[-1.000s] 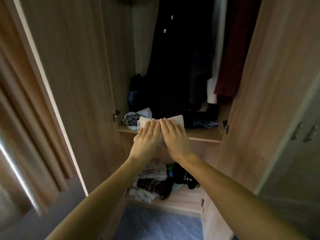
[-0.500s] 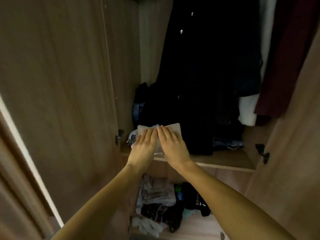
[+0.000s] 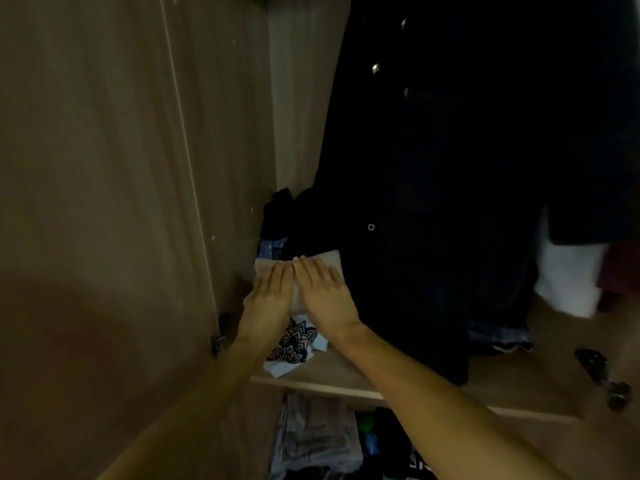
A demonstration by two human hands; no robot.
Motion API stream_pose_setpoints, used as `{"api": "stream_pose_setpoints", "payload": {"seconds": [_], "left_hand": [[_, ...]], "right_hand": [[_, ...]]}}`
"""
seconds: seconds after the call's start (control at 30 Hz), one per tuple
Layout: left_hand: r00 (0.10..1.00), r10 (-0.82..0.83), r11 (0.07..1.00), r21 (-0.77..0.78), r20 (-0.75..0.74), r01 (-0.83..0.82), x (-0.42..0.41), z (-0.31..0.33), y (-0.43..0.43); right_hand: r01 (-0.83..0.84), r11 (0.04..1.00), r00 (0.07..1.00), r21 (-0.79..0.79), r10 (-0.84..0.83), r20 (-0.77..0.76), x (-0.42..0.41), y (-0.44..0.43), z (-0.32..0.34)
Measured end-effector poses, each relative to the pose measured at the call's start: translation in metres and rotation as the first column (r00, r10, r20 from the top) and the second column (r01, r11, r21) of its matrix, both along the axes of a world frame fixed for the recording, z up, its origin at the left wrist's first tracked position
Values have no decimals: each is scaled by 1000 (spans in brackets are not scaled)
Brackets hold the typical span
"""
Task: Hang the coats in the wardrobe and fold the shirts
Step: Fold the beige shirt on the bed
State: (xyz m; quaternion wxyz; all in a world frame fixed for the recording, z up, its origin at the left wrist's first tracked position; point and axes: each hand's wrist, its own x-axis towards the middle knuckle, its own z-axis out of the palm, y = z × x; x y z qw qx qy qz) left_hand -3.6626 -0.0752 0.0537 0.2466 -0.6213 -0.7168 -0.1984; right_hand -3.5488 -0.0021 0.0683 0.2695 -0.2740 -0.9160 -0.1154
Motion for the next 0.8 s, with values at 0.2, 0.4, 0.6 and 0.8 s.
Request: {"api": "stream_pose_setpoints", "payload": {"seconds": [0.2,0.4,0.6,0.8], "left_hand": [[994,99,994,-58,47,-96,-41,-19,58],[969,187,786,-616,161,-49,-49,-125,63],[977,112,857,-515,183,-2,-53,-127,58],[976,149,848,-528,161,-42,-48,-142,72]], "right_hand": [[-13,999,999,-45,14,30,-49,61,-22],[96,955,989,-280,-60,137,-63,74,-135],[48,865,955,-500,107,278,-53,84,-125],[-15,884,989,-468,82,124,-46,81,-125]]}}
